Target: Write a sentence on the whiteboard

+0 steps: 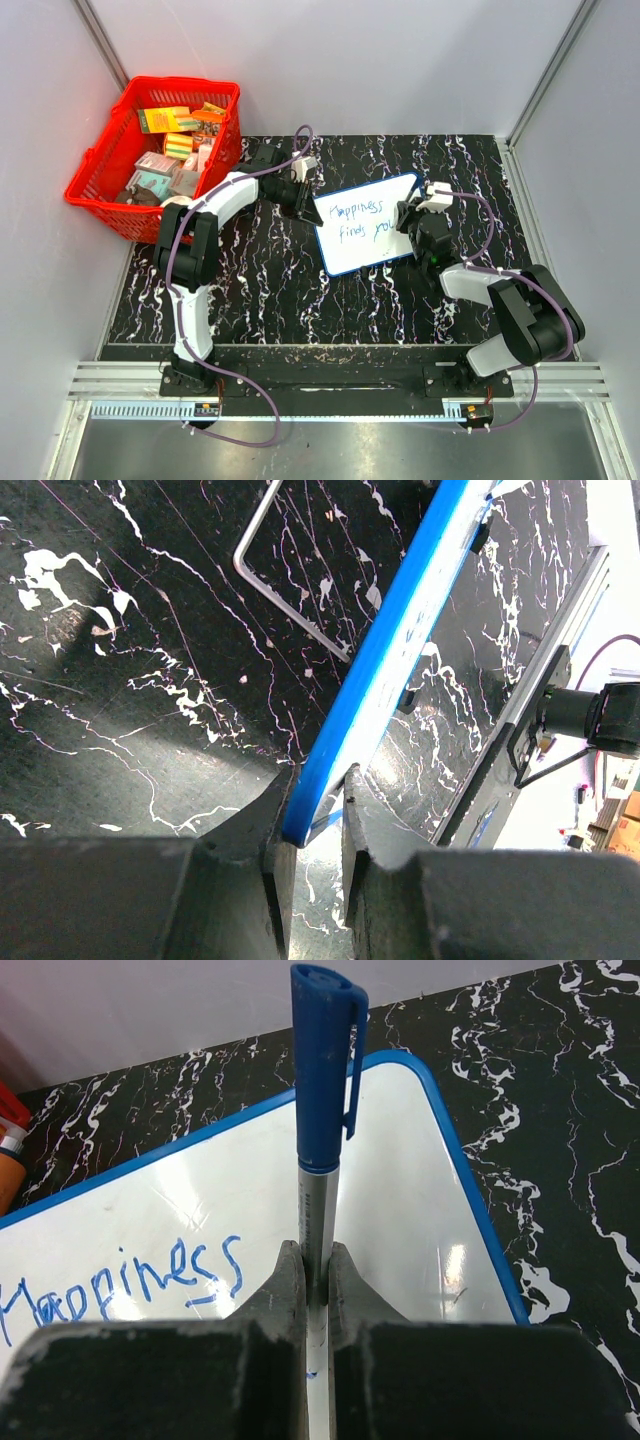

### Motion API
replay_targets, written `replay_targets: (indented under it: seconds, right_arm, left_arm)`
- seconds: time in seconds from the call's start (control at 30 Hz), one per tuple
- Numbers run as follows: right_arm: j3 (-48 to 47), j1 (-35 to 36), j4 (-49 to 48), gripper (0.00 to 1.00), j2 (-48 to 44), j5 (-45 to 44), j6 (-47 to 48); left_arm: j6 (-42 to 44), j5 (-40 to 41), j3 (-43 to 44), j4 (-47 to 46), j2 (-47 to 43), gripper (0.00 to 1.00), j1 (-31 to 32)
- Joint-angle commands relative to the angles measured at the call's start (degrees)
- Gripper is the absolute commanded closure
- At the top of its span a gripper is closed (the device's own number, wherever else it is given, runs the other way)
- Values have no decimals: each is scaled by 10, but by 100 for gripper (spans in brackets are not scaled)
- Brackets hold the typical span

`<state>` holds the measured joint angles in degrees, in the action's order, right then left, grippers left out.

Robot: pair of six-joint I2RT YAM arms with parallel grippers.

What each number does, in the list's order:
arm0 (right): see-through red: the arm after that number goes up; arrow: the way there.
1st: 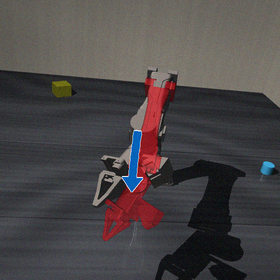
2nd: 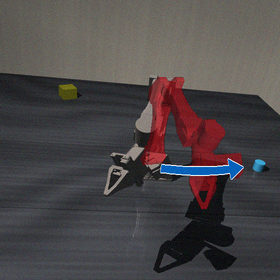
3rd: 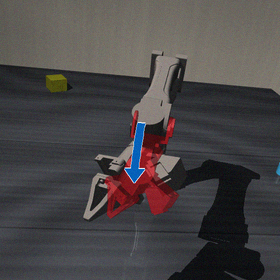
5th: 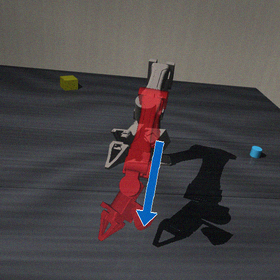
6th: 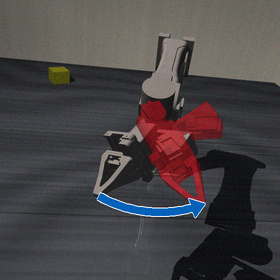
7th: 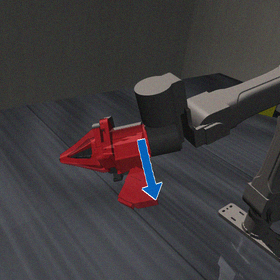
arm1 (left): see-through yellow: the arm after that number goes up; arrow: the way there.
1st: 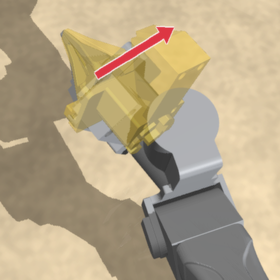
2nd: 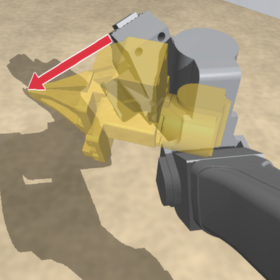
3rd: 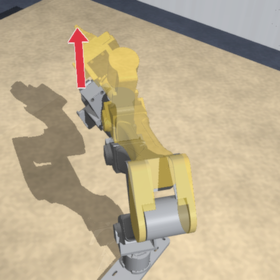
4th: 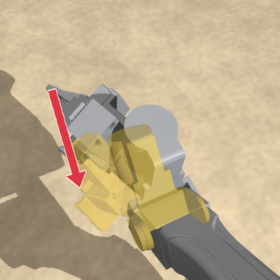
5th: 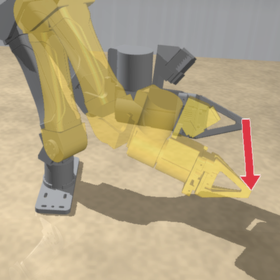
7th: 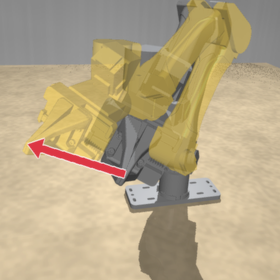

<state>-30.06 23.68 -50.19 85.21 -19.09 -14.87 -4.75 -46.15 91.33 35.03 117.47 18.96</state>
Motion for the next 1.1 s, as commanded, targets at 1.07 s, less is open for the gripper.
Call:
replay_targets:
  seconds: [1.07]
  right_arm:
    - [-20,0,21,100,4,-31,-3]
  left_arm:
    - [91,208,-29,-23,14,100,3]
